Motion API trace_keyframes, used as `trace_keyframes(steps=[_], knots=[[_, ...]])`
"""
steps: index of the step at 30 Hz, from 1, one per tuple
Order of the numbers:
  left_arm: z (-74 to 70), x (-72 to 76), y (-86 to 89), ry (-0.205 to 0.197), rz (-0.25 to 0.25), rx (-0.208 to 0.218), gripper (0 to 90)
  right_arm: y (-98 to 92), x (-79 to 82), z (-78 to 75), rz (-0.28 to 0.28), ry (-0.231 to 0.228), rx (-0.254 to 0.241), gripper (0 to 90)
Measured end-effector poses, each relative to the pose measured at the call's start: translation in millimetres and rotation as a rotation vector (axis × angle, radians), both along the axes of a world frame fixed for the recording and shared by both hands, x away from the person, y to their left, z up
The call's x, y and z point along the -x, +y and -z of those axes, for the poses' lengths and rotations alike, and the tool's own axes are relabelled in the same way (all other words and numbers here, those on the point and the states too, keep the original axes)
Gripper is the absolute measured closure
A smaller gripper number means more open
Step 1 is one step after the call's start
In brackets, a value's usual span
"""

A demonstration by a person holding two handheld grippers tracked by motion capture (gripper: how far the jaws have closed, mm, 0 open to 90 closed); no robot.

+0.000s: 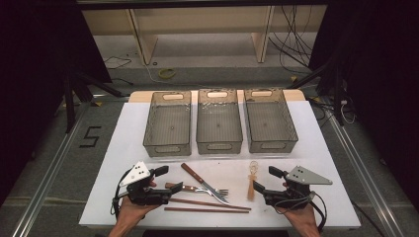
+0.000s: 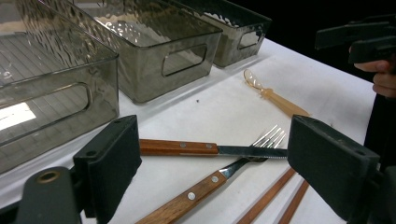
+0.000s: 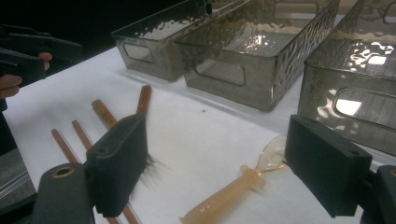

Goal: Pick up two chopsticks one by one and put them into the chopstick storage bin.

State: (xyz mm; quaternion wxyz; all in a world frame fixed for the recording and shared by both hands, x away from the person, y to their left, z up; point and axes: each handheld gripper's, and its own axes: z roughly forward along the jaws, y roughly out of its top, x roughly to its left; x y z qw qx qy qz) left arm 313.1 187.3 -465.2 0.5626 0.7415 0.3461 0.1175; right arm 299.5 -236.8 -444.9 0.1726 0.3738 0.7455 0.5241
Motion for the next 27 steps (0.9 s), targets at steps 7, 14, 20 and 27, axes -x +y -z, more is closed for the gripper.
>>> trace_keyframes(steps=[7,14,20,27], knots=[[-0.8,-2.3,-4.2,0.034,0.035,-0.043,16.6,-0.2,-0.7,-0.3,0.0,0.004,0.01,22.2],[-7.6,-4.2,-12.9,0.053,0.094,-0.127,17.1,-0.4,-1.4,-1.4,-0.007,0.009,0.012,22.5],[-11.2,-6.2,-19.5,0.079,0.118,-0.181,17.6,-0.1,-1.7,-2.3,-0.009,0.011,0.012,22.5],[-20.6,-9.1,-27.4,0.1,0.17,-0.267,20.6,0.0,-2.8,-3.4,-0.02,0.018,0.018,22.6]])
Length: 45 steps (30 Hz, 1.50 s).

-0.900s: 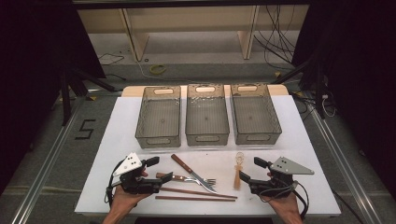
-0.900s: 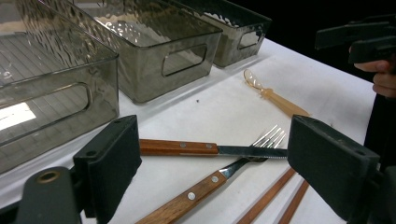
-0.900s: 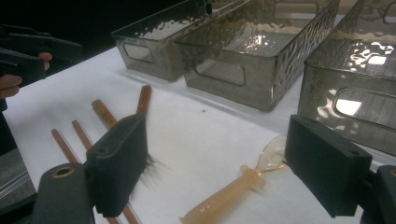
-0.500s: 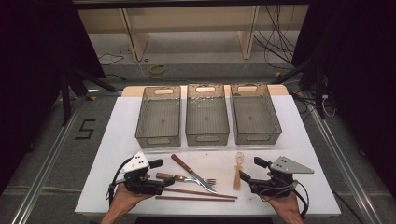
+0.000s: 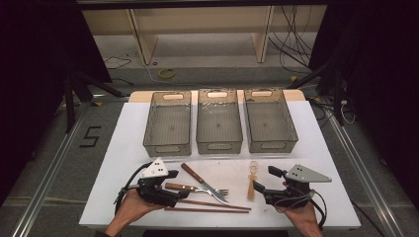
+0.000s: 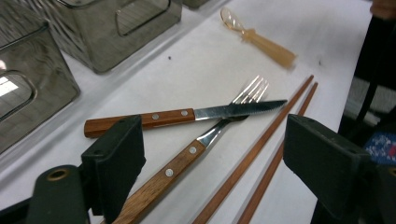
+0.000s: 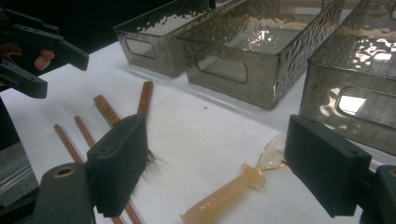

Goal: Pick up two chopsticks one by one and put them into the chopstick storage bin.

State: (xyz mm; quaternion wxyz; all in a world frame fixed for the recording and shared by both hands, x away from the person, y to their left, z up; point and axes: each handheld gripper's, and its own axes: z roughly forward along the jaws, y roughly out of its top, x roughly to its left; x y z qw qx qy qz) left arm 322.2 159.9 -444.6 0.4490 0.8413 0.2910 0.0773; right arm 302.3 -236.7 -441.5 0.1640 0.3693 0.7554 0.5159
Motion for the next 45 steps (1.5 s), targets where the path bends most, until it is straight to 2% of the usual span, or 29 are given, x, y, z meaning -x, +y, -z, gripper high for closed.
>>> trace_keyframes(steps=[6,11,13,15,17,18,19,25,27,28,36,38,45], knots=[[-9.4,-2.4,-14.7,0.023,0.072,-0.109,27.9,0.1,-1.0,0.4,-0.003,0.01,0.007,22.8],[-13.4,-1.4,-27.9,0.051,0.147,-0.22,31.4,1.2,-1.4,1.1,-0.012,0.021,0.012,23.0],[-11.5,0.0,-33.4,0.062,0.171,-0.247,33.0,1.3,-1.5,1.2,-0.017,0.024,0.012,23.0],[-6.0,1.8,-39.7,0.07,0.201,-0.298,35.6,1.4,-1.6,1.3,-0.019,0.025,0.011,23.0],[-4.2,2.2,-41.3,0.07,0.21,-0.314,37.7,1.6,-1.6,1.4,-0.022,0.027,0.012,23.1],[-0.6,3.7,-44.8,0.08,0.237,-0.345,39.2,1.8,-1.8,1.6,-0.023,0.027,0.013,23.1],[-0.6,3.7,-44.8,0.08,0.237,-0.345,40.3,2.1,-1.9,1.7,-0.024,0.028,0.013,23.1],[9.1,7.7,-53.8,0.096,0.297,-0.435,47.5,2.3,-2.1,1.8,-0.029,0.032,0.012,23.4],[11.4,9.1,-55.3,0.103,0.3,-0.44,51.0,2.5,-2.2,1.8,-0.03,0.031,0.012,23.5],[13.1,9.1,-56.9,0.1,0.314,-0.463,52.5,2.6,-2.3,1.9,-0.031,0.032,0.013,23.5],[19.2,8.7,-61.0,0.115,0.355,-0.52,62.5,3.1,-2.4,2.0,-0.037,0.037,0.012,23.9],[21.8,8.4,-63.3,0.114,0.363,-0.545,64.1,3.1,-2.5,2.0,-0.038,0.038,0.012,24.0],[25.9,6.1,-67.8,0.126,0.401,-0.595,68.3,3.2,-2.8,2.2,-0.041,0.042,0.011,24.2]])
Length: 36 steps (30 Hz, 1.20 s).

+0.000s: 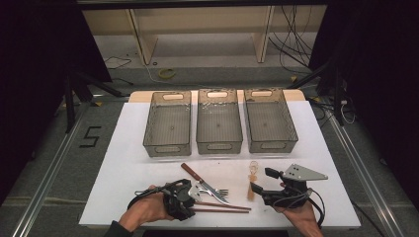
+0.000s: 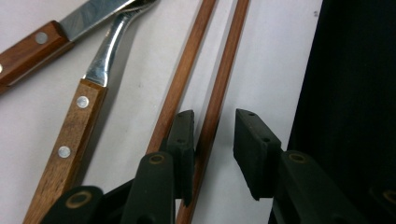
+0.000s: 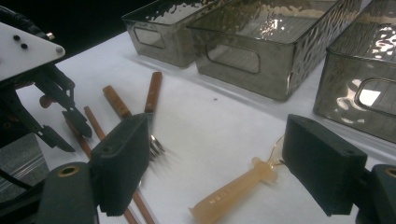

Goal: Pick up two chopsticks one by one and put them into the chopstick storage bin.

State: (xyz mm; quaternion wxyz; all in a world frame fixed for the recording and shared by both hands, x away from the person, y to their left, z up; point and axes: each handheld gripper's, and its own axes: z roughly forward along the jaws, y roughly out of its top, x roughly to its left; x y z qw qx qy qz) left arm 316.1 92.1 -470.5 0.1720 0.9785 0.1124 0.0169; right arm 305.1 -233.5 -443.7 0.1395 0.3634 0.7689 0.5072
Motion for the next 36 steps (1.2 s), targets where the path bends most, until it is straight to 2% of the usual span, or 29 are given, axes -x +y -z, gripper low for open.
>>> trace_keyframes(steps=[8,12,19,31,34,36], knots=[[-0.8,-1.1,-2.1,0.006,0.017,-0.027,75.5,0.4,-0.4,0.4,-0.004,0.005,0.001,24.5],[-1.5,-1.2,-4.0,0.004,0.053,-0.05,78.6,0.4,-1.0,0.8,-0.005,0.01,-0.001,24.7],[-1.5,-1.8,-5.2,0.008,0.095,-0.056,82.3,0.9,-0.9,0.9,-0.005,0.015,0.0,25.0],[-2.7,-0.6,-2.7,-0.001,0.111,-0.045,83.6,0.4,-1.0,0.5,-0.005,0.016,-0.002,25.4],[-5.3,-1.0,-1.3,-0.005,0.102,-0.034,83.7,0.2,-1.1,0.6,-0.005,0.018,-0.004,25.4],[-7.8,0.0,-0.3,-0.004,0.104,-0.011,83.7,0.0,-1.2,0.6,-0.004,0.019,-0.006,25.4]])
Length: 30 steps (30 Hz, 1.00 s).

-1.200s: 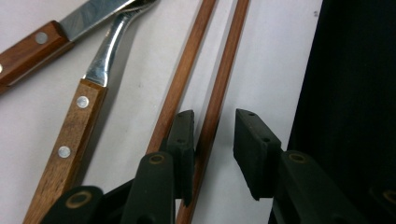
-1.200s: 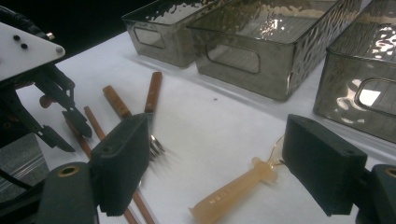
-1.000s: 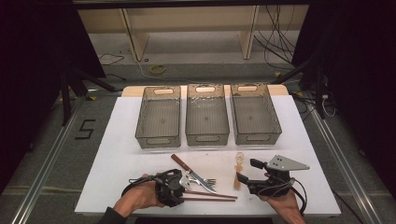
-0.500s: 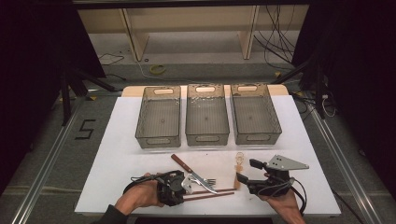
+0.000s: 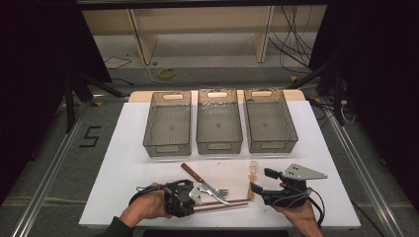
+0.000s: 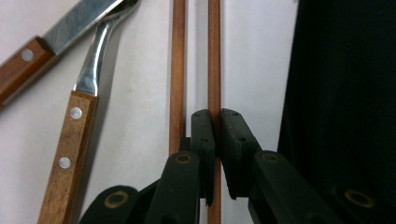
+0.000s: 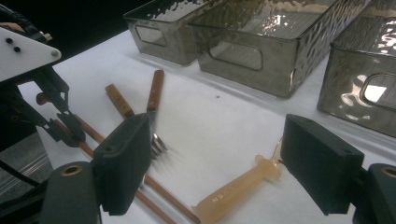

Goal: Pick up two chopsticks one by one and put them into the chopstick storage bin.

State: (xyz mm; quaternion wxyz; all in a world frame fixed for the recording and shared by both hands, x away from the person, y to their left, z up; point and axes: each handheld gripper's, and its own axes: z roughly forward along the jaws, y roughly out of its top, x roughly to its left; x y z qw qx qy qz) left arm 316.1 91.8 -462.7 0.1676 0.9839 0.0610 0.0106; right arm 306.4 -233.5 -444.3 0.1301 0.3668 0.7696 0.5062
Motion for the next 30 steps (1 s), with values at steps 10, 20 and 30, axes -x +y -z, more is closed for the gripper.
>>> trace_keyframes(steps=[10,20,30], knots=[[-18.7,-3.9,10.8,-0.02,-0.062,0.116,83.6,-2.1,-0.4,-0.7,0.013,-0.005,-0.01,25.3],[-24.9,-12.8,20.6,-0.021,-0.163,0.176,83.7,-3.4,-0.3,-1.3,0.023,-0.013,-0.017,25.2],[-29.8,-20.4,27.5,-0.042,-0.239,0.21,83.7,-3.9,-0.4,-1.3,0.023,-0.009,-0.019,25.3]])
